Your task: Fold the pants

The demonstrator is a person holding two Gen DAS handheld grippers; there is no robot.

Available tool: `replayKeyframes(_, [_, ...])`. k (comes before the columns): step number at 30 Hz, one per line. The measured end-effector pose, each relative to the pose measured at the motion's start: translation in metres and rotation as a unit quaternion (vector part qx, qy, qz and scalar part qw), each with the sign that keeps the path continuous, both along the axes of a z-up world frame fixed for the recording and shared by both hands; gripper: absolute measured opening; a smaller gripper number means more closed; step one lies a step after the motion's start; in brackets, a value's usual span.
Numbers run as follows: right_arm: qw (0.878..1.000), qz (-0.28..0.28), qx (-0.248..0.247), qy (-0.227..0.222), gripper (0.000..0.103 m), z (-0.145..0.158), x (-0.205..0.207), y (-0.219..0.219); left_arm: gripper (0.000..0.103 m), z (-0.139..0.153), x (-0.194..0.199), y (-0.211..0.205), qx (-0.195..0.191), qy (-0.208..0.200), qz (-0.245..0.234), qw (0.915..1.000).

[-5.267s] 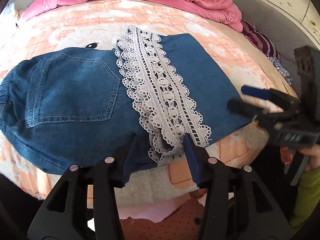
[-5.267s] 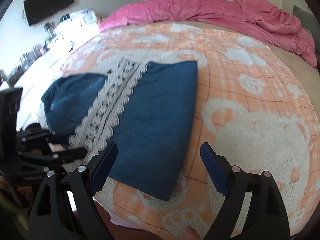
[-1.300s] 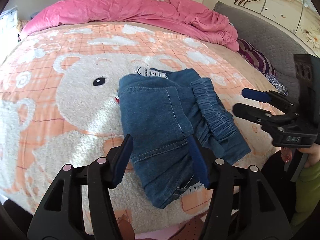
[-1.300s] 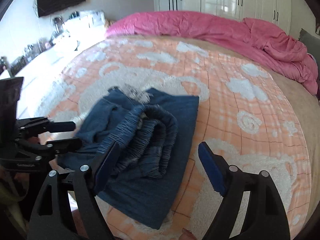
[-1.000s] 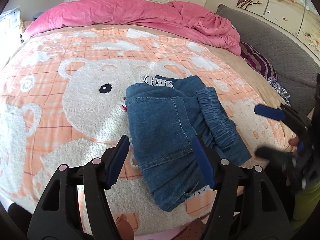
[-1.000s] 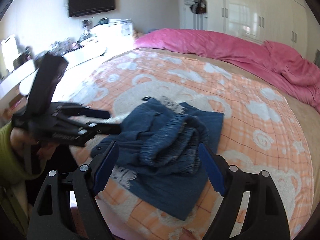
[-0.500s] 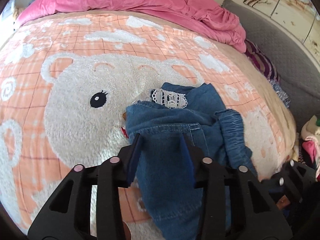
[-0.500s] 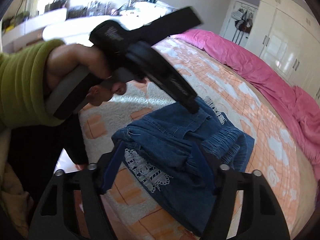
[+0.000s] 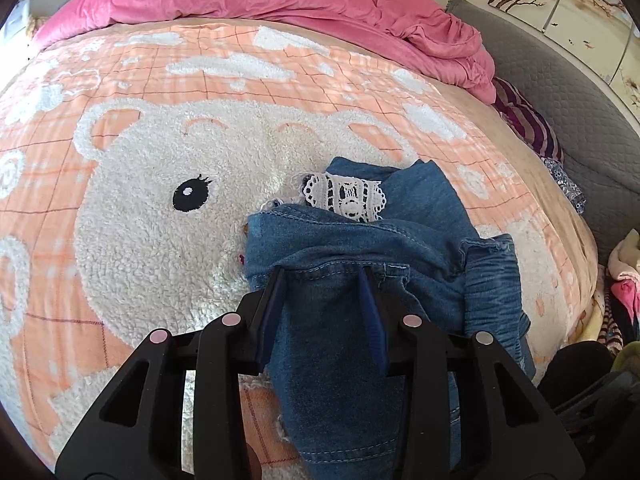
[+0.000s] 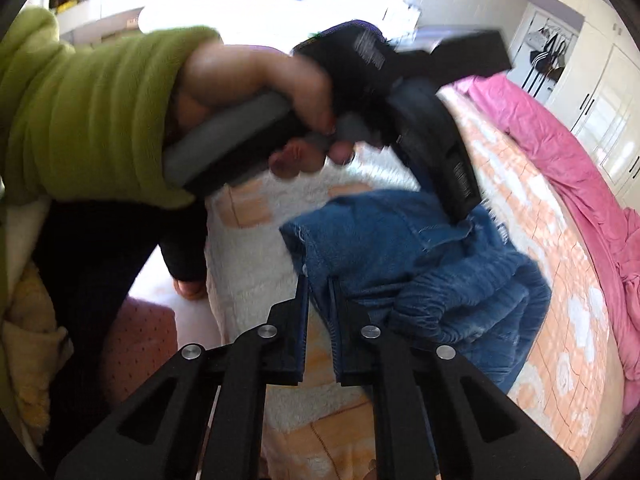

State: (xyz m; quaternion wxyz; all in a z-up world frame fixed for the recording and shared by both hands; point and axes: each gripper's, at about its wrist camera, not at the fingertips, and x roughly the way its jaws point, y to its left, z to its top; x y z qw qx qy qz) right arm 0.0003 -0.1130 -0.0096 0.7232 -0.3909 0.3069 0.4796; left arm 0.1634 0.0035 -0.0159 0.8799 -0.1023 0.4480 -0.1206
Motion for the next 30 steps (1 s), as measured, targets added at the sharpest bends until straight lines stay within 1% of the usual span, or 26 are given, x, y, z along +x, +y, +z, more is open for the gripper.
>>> replayKeyframes(1, [1.000, 0.001, -0.007, 0.002, 0.012, -0.003, 0.000, 0.002, 0.030, 0.000, 0.000, 0.000, -0.001, 0.000, 0.000, 1.0000])
replayKeyframes(2, [1.000, 0.004, -0.007, 0.006, 0.017, -0.003, -0.001, 0.003, 0.030, 0.000, 0.000, 0.000, -0.001, 0.000, 0.000, 1.0000])
replayKeyframes(3, [1.000, 0.007, -0.001, 0.018, 0.026, 0.000, -0.002, 0.002, 0.030, 0.000, -0.001, 0.000, -0.001, -0.001, 0.000, 1.0000])
replayKeyframes(5, [0.999, 0.003, 0.017, 0.039, 0.032, 0.007, 0.000, 0.001, 0.030, 0.000, 0.000, 0.001, -0.003, -0.001, 0.000, 1.0000])
replayKeyframes(6, [0.998, -0.001, 0.033, 0.056, 0.035, 0.013, 0.003, -0.001, 0.030, -0.001, 0.000, 0.001, -0.005, -0.001, 0.001, 1.0000])
replayKeyframes(8, [0.996, -0.006, 0.062, 0.070, 0.037, 0.024, 0.008, -0.005, 0.030, 0.000, -0.001, 0.001, -0.005, -0.001, 0.001, 1.0000])
replayKeyframes(9, [0.993, -0.011, 0.082, 0.081, 0.039, 0.030, 0.012, -0.009, 0.030, 0.000, -0.001, 0.001, -0.004, -0.002, 0.001, 1.0000])
replayKeyframes(12, [0.986, -0.017, 0.131, 0.105, 0.043, 0.044, 0.017, -0.020, 0.030, 0.001, -0.002, 0.002, -0.005, -0.002, 0.002, 1.0000])
replayKeyframes(13, [0.983, -0.018, 0.148, 0.107, 0.044, 0.050, 0.018, -0.023, 0.031, 0.001, -0.002, 0.002, -0.005, -0.002, 0.002, 1.0000])
replayKeyframes(15, [0.978, -0.020, 0.176, 0.112, 0.053, 0.060, 0.021, -0.027, 0.031, 0.001, -0.003, 0.002, -0.005, -0.002, 0.002, 1.0000])
replayKeyframes(17, [0.971, -0.026, 0.205, 0.118, 0.056, 0.067, 0.026, -0.033, 0.031, 0.001, -0.004, 0.001, -0.005, -0.002, 0.003, 1.0000])
replayKeyframes(19, [0.965, -0.043, 0.234, 0.113, 0.060, 0.077, 0.032, -0.040, 0.031, 0.001, -0.003, 0.001, -0.005, -0.002, 0.003, 1.0000])
replayKeyframes(20, [0.962, -0.052, 0.246, 0.108, 0.065, 0.081, 0.034, -0.043, 0.031, 0.001, -0.004, 0.001, -0.005, -0.002, 0.003, 1.0000])
replayKeyframes(23, [0.950, -0.104, 0.278, 0.096, 0.073, 0.090, 0.047, -0.056, 0.032, 0.002, -0.005, 0.001, -0.006, -0.003, 0.003, 1.0000])
replayKeyframes(28, [0.931, -0.176, 0.311, 0.073, 0.076, 0.096, 0.070, -0.080, 0.034, 0.005, -0.010, 0.002, -0.008, -0.004, 0.006, 0.9999])
replayKeyframes(30, [0.924, -0.196, 0.322, 0.062, 0.081, 0.096, 0.075, -0.088, 0.034, 0.006, -0.013, 0.001, -0.006, -0.007, 0.007, 0.9999])
